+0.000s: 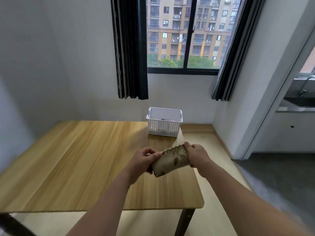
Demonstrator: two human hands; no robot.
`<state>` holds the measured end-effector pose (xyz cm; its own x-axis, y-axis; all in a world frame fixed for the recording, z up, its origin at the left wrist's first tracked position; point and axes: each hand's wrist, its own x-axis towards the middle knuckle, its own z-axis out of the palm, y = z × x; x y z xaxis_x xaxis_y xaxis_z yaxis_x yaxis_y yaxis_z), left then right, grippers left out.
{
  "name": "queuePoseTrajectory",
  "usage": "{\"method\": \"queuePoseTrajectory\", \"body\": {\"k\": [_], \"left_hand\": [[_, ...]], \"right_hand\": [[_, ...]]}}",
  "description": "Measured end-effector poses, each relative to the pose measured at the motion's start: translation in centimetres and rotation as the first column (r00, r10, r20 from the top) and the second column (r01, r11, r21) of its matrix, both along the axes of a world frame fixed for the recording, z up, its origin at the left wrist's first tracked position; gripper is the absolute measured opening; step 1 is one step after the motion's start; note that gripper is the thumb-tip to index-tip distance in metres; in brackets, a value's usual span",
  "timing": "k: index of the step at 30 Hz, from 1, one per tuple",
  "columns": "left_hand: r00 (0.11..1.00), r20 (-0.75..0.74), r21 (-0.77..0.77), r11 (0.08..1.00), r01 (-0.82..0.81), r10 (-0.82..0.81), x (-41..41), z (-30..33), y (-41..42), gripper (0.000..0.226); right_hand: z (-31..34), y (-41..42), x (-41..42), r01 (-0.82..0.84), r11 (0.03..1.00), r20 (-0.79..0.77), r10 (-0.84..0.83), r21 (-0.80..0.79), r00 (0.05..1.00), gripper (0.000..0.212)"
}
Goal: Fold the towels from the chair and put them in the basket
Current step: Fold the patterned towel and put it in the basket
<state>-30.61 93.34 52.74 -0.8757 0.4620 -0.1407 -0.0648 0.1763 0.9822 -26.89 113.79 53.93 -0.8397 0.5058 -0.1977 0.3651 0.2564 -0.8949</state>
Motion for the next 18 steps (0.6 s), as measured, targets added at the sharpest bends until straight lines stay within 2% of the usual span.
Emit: {"method": "queuePoseTrajectory", "body": {"k": [4,9,11,14,18], "left_hand": [[1.0,0.004,-0.033,0.999,-0.027,0.027,-4.2,-0.8,7.6,0.013],[0.983,0.034,-0.022,0.983,-0.18,0.181,-8.7,-1.6,17.0,0.011],[0.97,0.066,-0.041,0.972,-0.233,0.235,-10.4,-1.6,20.2,0.011],[0.95,0.079,-0.069,0.953,-0.296,0.301,-13.5,-1.7,23.6,0.012],[0.919,0.089,-0.075,0.922,-0.379,0.385,-18.7,-2.3,25.8,0.015]], "right_hand": [[-1.2,8.0,-5.3,-0.072,0.997,0.016,0.072,-0.018,0.997,0.037],[-1.5,17.2,-12.3,-0.198,0.979,0.003,0.199,-0.047,0.98,0.04],[-1.2,20.4,-15.3,-0.253,0.966,0.059,0.257,-0.055,0.965,0.037],[-1.2,24.2,-20.6,-0.36,0.933,0.151,0.358,-0.013,0.921,0.027],[-1.6,25.7,-28.1,-0.489,0.866,0.143,0.473,0.106,0.869,0.025]]}}
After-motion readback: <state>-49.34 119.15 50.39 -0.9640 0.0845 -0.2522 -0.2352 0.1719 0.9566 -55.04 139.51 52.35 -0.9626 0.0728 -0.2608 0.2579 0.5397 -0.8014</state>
